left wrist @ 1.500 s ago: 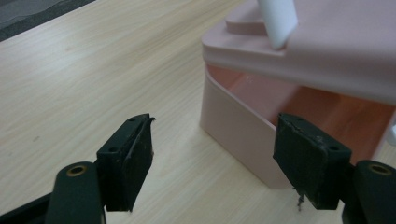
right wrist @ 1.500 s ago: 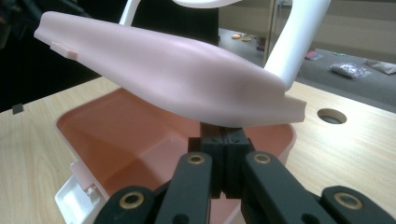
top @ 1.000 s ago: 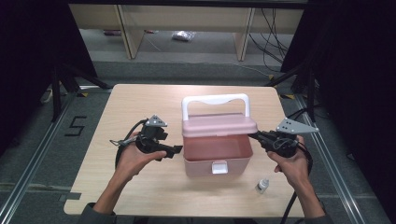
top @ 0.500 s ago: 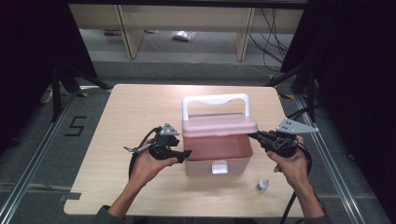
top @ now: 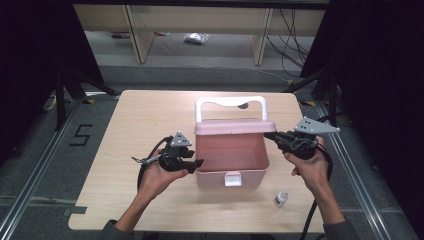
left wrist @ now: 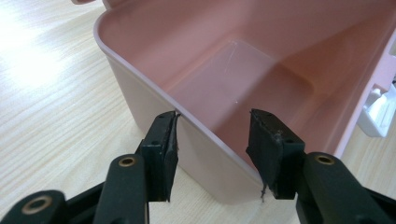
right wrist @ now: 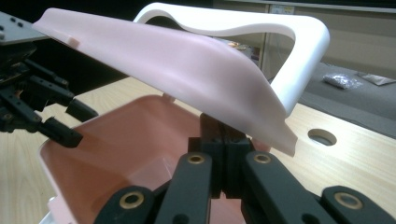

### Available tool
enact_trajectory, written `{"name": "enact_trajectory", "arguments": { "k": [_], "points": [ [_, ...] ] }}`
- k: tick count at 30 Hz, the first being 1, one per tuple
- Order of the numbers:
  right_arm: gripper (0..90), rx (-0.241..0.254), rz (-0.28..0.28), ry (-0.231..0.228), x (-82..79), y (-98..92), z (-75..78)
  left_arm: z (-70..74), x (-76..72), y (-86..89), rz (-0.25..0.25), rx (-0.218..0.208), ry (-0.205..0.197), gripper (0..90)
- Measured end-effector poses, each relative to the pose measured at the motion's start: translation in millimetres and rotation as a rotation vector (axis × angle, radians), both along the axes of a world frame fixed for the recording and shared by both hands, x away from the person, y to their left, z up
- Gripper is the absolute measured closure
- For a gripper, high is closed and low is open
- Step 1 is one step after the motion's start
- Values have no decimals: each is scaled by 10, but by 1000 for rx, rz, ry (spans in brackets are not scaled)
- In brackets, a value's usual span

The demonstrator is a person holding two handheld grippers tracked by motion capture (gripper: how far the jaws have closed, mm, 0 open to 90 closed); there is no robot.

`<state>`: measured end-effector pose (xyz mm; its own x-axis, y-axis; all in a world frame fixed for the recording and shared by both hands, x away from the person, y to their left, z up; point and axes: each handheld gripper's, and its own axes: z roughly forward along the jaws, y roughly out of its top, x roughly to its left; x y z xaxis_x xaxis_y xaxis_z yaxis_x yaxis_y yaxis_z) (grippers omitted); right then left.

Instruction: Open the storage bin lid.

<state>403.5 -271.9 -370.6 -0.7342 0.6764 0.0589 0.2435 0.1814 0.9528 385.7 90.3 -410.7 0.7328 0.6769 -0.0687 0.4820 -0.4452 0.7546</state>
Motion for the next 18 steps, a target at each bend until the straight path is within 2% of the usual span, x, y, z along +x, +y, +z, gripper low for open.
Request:
{"name": "enact_trajectory", "arguments": {
  "k": [1, 2, 3, 4, 5, 6, 7, 8, 11, 13, 14, 15, 16, 17, 18],
  "points": [
    [900, -2, 5, 1, 24, -3, -1, 0, 0, 0, 0, 0, 0, 533],
    [900, -2, -6, 15, 42, 10, -3, 21, -20, -10, -4, 28, -19, 538],
    [900, -19, -2, -7, 82, 11, -7, 27, -20, -10, -8, 34, -23, 541],
    [900, -19, 1, 11, 109, 26, -12, 27, -20, -10, -8, 34, -23, 541],
    [900, -19, -16, 34, 119, 39, -11, 19, -11, -2, -3, 15, -13, 541],
    [900, -34, -1, 15, 167, 31, -12, 17, -6, 4, -6, 11, -9, 542],
    [900, -34, -1, 15, 167, 31, -12, 17, -6, 4, -6, 11, -9, 543],
    [900, -30, -4, 27, 206, 39, -10, 9, 14, 8, -46, 2, -1, 543],
    [900, -19, -6, 40, 271, 35, -11, 9, 18, 10, -47, 1, 0, 542],
    [900, -38, -8, 25, 316, 8, -6, 7, 20, 10, -47, 0, -3, 542],
    [900, -12, -3, 43, 321, 13, -13, 2, 25, 12, -46, -3, -3, 542],
    [900, -20, 1, 21, 356, -4, -14, 2, 25, 12, -46, -3, -3, 541],
    [900, -12, -10, 44, 361, 1, -17, -3, 31, 14, -52, -12, 0, 541],
    [900, -20, -8, 33, 403, -9, -24, -6, 30, 12, -49, -14, 1, 541],
    [900, -20, -14, 58, 414, -6, -27, -6, 30, 12, -49, -14, 1, 541]
  ]
}}
